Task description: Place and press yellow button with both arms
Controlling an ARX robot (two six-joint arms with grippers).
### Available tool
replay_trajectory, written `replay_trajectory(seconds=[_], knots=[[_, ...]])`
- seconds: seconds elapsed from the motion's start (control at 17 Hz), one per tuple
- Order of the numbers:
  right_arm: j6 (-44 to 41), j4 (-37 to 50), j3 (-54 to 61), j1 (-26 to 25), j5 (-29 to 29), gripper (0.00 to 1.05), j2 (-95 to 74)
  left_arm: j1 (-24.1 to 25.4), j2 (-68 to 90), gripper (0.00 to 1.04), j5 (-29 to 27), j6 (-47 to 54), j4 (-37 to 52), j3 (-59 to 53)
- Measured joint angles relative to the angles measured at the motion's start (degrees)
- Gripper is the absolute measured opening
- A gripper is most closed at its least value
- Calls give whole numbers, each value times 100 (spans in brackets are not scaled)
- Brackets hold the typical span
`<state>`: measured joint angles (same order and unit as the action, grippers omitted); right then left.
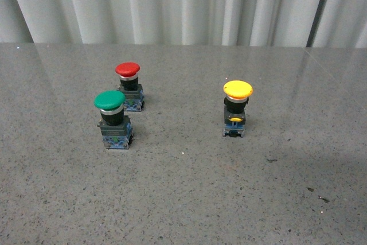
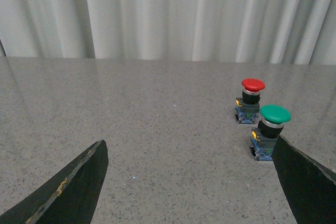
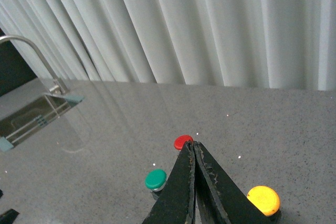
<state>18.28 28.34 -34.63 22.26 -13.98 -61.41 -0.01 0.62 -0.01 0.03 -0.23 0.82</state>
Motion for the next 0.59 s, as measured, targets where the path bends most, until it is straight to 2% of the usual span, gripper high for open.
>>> replay_trajectory(seconds=[0.06,0.12,0.18,0.24,0.59], knots=[[155,-125,199,-162,-72,2,485,0,0,98,0,0,0,0],[-446,-750,393,-2,1587,2,1062,0,0,98,0,0,0,0],[-1005,-1008,872,-240,2538,2,1635,0,0,98,-4,0,0,0],[-1405,-1058,1425,-809,2879,2,2208,0,0,98,-13,0,0,0],[-1755,-946,2568,-1556,2096,2,3338,0,0,98,2,0,0,0]])
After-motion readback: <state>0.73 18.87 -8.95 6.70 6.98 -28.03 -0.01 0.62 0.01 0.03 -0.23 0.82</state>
